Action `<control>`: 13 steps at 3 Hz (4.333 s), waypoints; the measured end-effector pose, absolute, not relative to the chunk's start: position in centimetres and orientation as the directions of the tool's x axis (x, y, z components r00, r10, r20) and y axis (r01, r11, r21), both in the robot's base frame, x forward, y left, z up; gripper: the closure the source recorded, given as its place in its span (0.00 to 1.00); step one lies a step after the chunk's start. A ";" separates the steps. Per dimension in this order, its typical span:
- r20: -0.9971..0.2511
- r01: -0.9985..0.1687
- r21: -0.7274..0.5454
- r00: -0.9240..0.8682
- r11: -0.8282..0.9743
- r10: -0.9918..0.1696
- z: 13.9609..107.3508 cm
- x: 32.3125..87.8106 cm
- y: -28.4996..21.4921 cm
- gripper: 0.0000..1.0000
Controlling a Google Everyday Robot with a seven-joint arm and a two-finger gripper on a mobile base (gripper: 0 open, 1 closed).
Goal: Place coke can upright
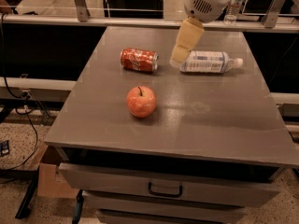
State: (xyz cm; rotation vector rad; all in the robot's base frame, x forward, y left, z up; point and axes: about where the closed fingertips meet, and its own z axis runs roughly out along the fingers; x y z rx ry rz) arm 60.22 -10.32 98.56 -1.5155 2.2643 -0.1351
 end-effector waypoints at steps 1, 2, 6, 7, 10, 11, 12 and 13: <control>-0.251 -0.884 -0.316 -0.272 0.344 -0.929 97.1 62.9 -7.5 0.00; -0.214 -0.916 -0.242 -0.272 0.321 -0.938 92.6 66.1 -4.0 0.00; -0.203 -0.962 -0.083 -0.239 0.260 -0.949 84.3 73.8 3.8 0.26; -0.186 -0.958 -0.079 -0.257 0.275 -0.948 83.5 74.8 3.7 0.49; -0.361 -0.938 -0.146 -0.244 0.313 -0.900 93.5 72.4 -1.5 1.00; -0.496 -0.938 -0.128 -0.222 0.323 -0.839 97.6 69.9 -3.9 1.00; -0.660 -0.935 -0.109 -0.185 0.336 -0.728 100.9 66.4 -7.0 1.00; -0.750 -0.931 -0.052 -0.203 0.361 -0.629 99.3 64.0 -9.2 1.00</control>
Offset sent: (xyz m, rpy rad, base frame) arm 0.0630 0.0722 -0.0701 -0.0530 0.1109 0.1030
